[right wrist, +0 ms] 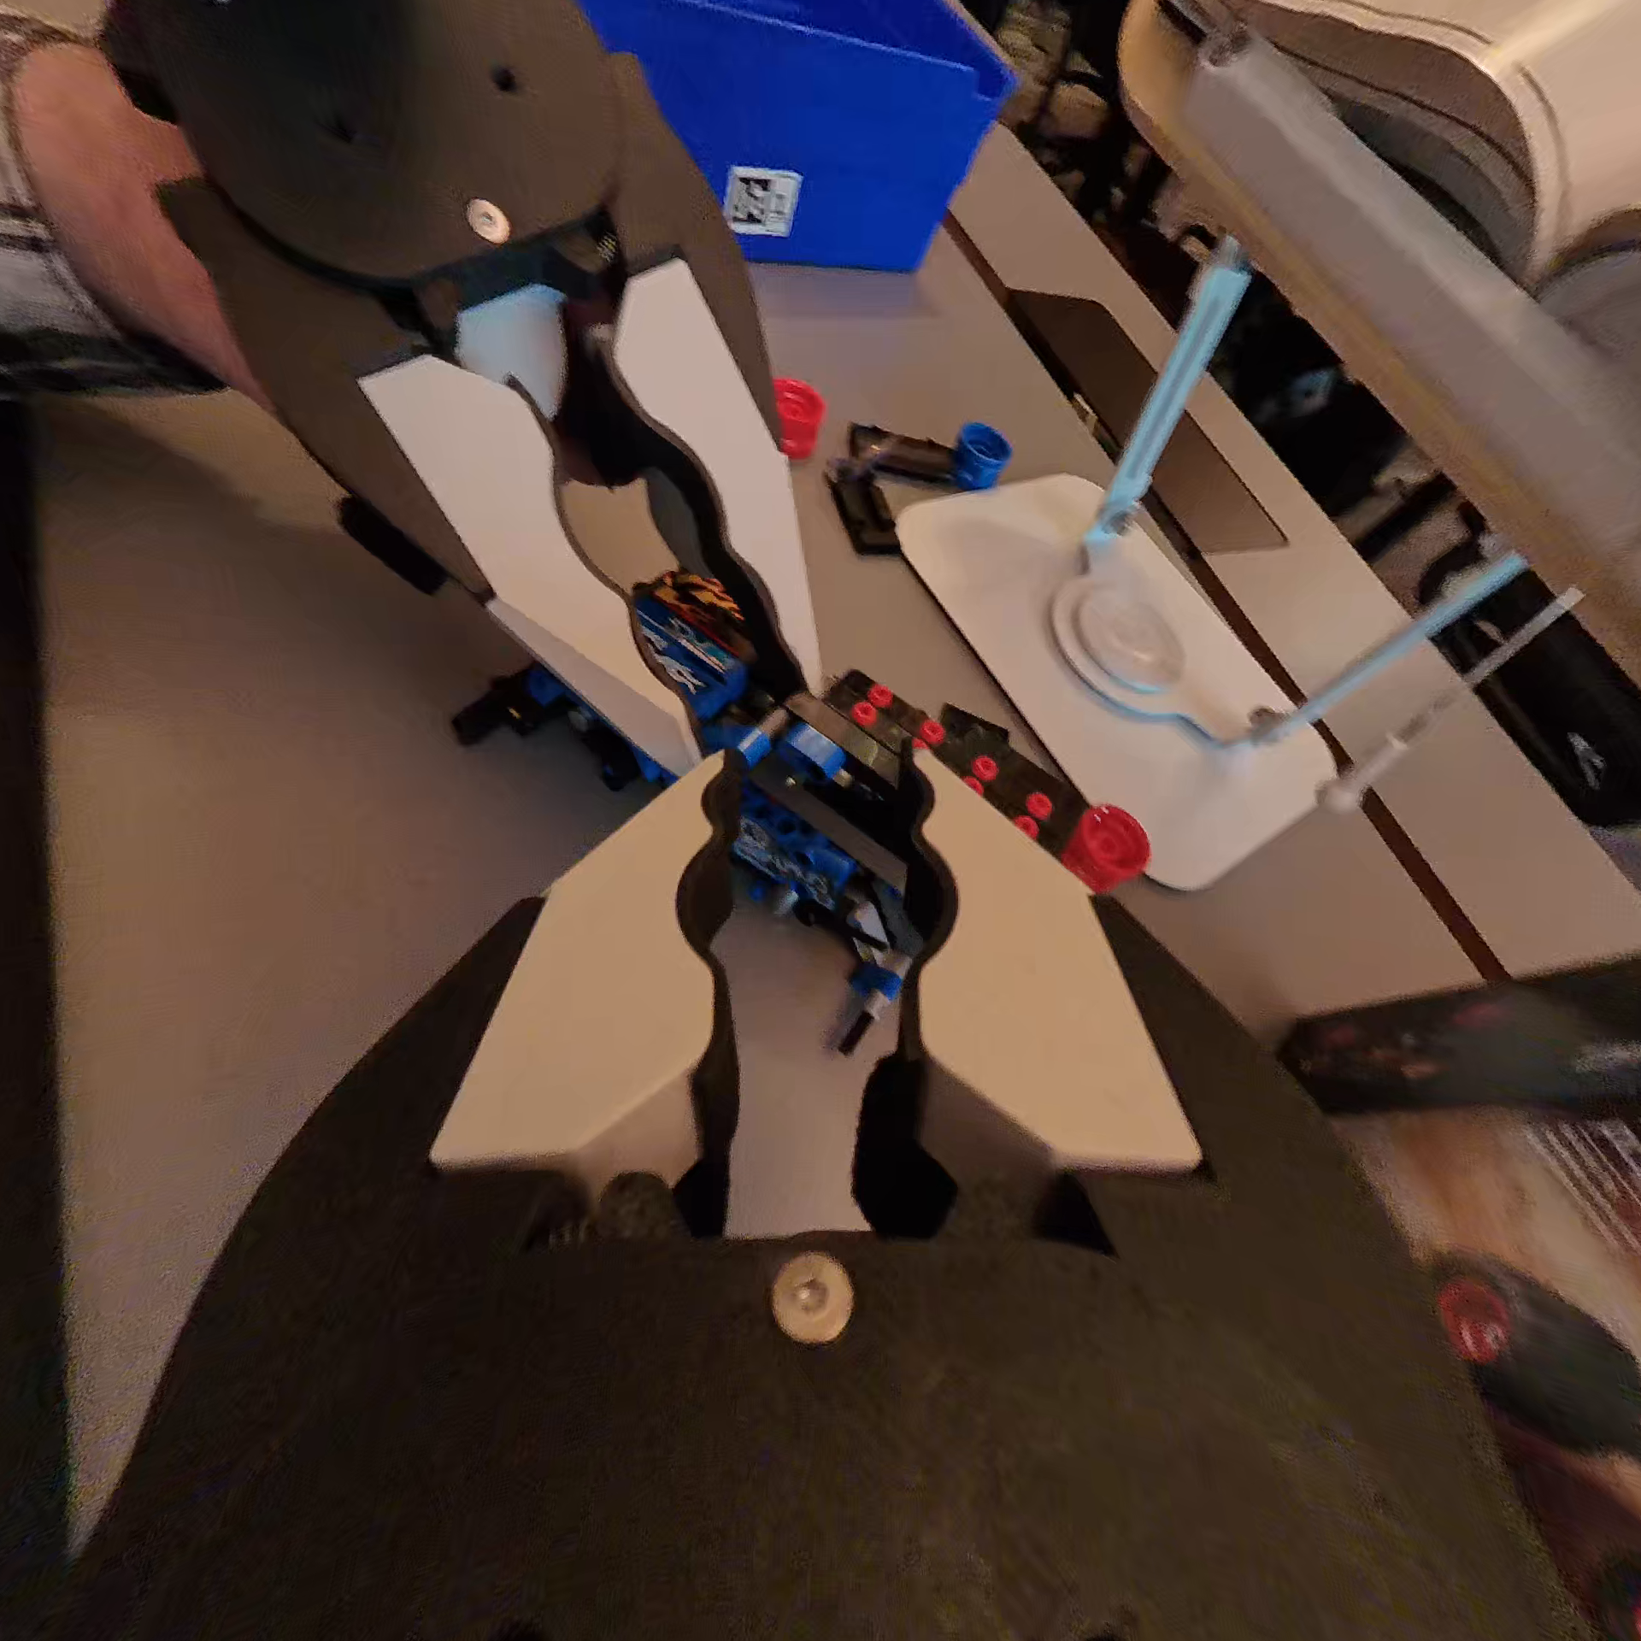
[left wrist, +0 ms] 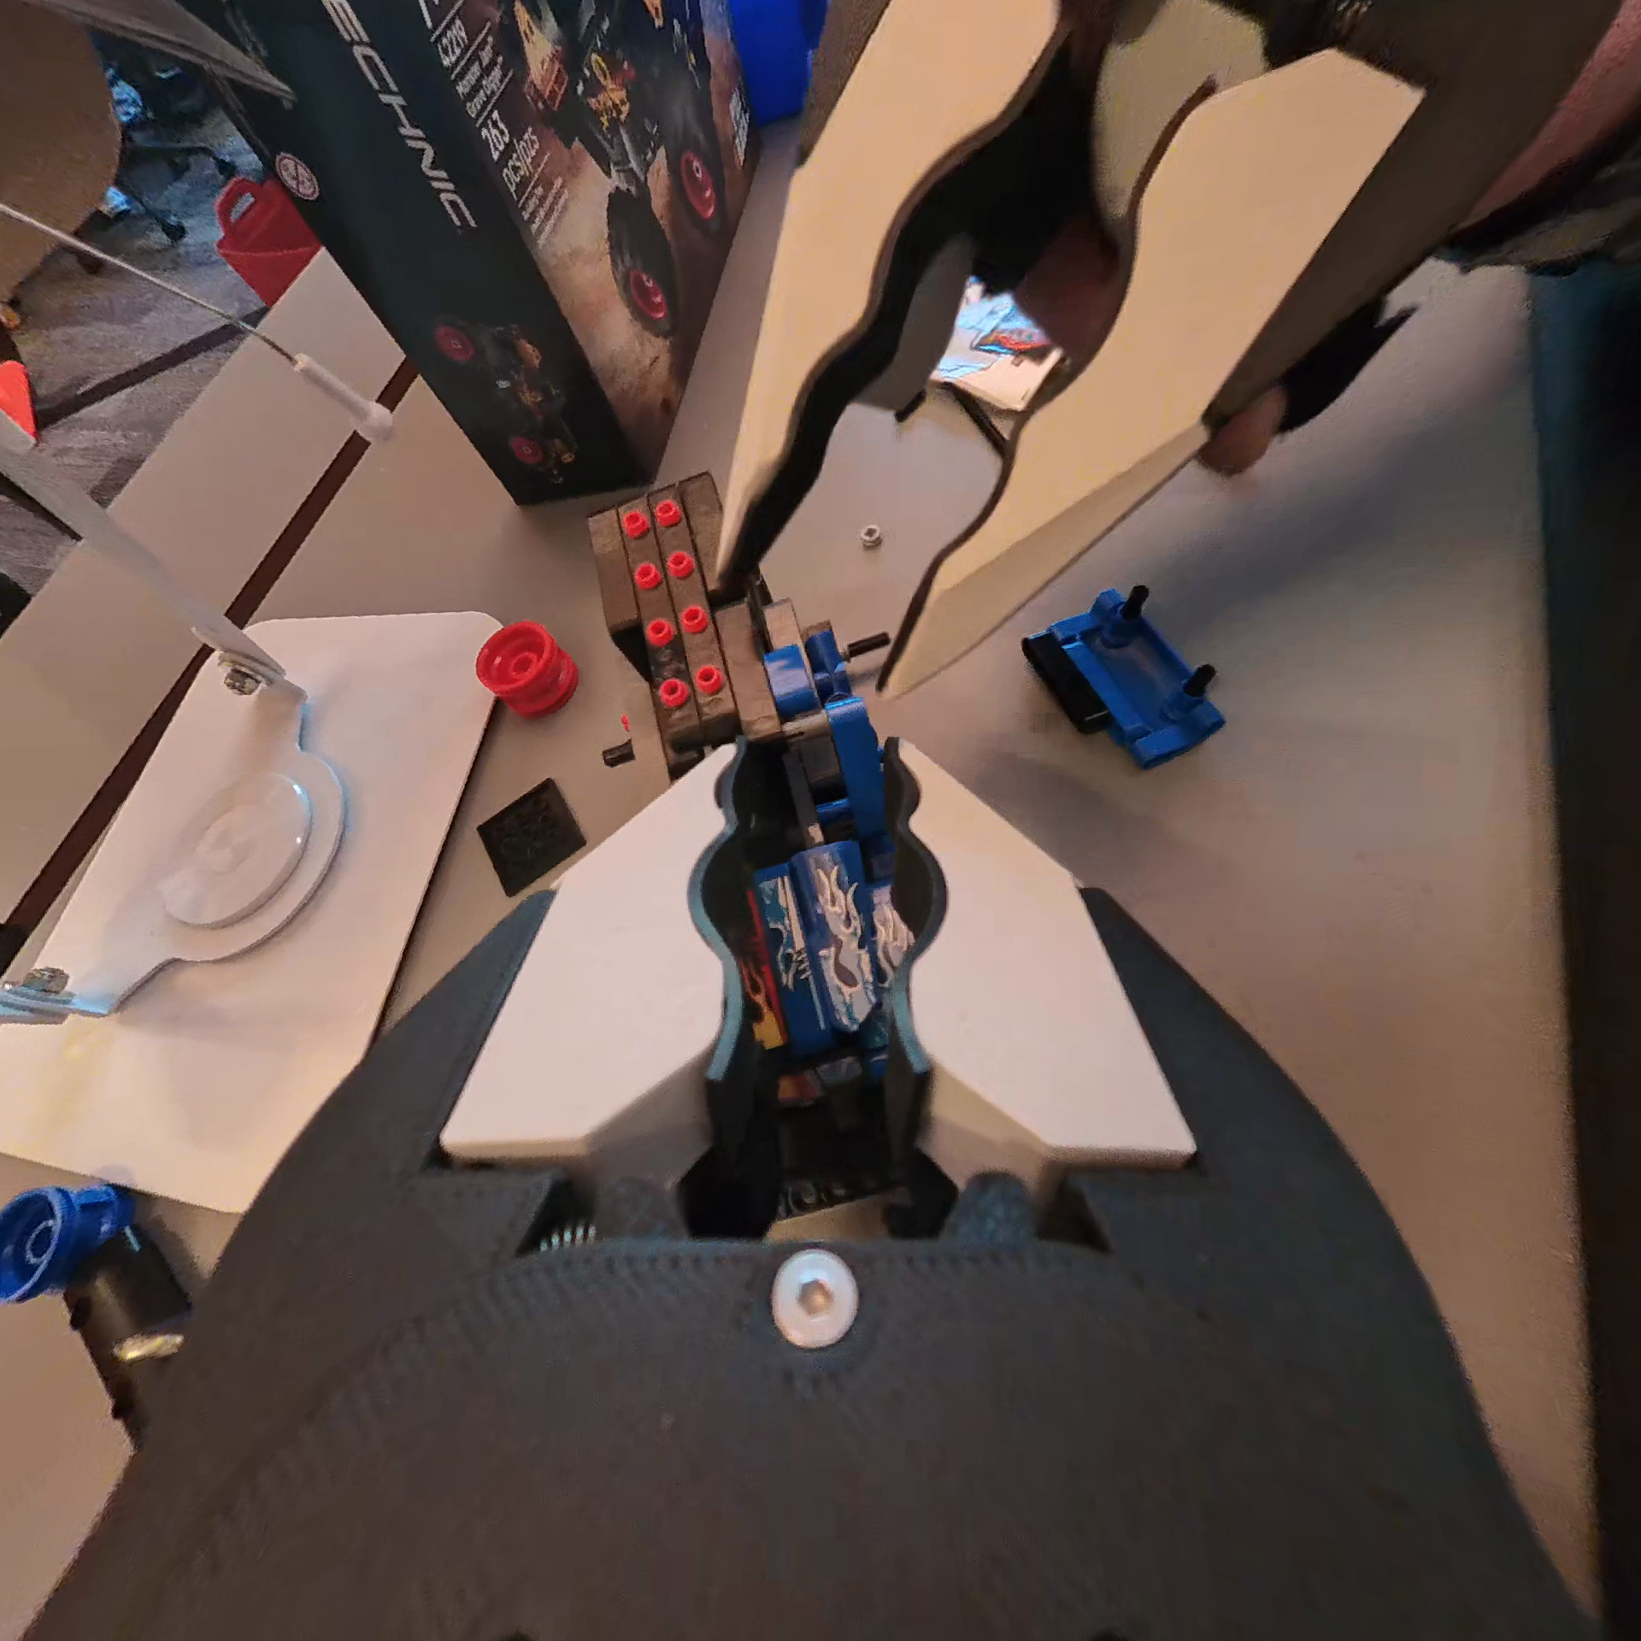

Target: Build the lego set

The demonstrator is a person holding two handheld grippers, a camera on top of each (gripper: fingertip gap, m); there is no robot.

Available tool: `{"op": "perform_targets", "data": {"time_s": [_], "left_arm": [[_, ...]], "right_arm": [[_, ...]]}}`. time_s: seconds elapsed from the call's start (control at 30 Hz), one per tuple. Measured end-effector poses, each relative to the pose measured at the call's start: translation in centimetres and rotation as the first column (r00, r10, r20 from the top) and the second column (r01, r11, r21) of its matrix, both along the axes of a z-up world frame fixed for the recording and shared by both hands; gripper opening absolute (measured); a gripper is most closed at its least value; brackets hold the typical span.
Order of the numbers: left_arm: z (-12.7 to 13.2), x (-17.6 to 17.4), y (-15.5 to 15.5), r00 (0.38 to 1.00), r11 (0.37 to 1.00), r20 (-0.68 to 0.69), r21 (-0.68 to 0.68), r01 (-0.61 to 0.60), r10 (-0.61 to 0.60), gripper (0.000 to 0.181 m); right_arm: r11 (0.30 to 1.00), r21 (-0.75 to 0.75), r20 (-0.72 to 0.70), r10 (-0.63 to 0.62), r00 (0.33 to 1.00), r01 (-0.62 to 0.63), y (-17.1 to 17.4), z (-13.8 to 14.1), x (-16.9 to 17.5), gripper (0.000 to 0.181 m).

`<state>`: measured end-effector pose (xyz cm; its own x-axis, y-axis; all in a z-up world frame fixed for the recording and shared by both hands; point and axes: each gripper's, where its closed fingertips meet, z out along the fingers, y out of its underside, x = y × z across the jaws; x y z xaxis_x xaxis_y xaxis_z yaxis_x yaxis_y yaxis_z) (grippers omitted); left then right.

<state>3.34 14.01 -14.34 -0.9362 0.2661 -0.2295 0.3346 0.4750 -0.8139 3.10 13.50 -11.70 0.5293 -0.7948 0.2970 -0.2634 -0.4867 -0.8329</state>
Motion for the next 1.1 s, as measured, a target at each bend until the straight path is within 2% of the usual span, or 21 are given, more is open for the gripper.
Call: {"op": "perform_targets", "data": {"time_s": [0.07, 0.2, 0.47, 0.67, 0.73, 1.1], "left_arm": [[-0.1, 0.1, -0.1, 1.000, 1.000, 0.006, 0.002, -0.007, 0.007, 0.028], [-0.2, 0.4, -0.2, 1.000, 1.000, 0.025, 0.002, -0.004, 0.004, 0.026], [-0.4, 0.8, -0.4, 0.999, 0.999, 0.044, 0.024, 0.025, -0.026, 0.025], [-0.3, 0.9, -0.6, 0.998, 0.999, 0.043, 0.035, 0.035, -0.036, 0.027], [-0.3, 1.0, -0.7, 0.998, 0.999, 0.054, 0.040, 0.034, -0.036, 0.028], [-0.4, 1.3, -1.4, 0.993, 0.994, 0.109, 0.097, 0.043, -0.054, 0.027]], "right_arm": [[0.999, -0.040, -0.039, 0.030, 0.999, -0.032, 0.0, -1.0, 0.5, 0.035], [0.995, -0.016, -0.041, 0.097, 0.994, -0.098, 0.4, -1.1, 0.9, 0.031], [0.970, -0.073, -0.060, 0.229, 0.972, -0.233, 1.1, -1.4, 1.0, 0.019], [0.970, -0.121, -0.067, 0.206, 0.976, -0.213, -0.1, -1.4, 1.4, 0.034], [0.973, -0.090, -0.067, 0.207, 0.976, -0.213, -0.3, -1.3, 1.7, 0.036], [0.972, -0.058, -0.060, 0.226, 0.972, -0.229, -0.6, -1.3, 1.9, 0.033]]}}
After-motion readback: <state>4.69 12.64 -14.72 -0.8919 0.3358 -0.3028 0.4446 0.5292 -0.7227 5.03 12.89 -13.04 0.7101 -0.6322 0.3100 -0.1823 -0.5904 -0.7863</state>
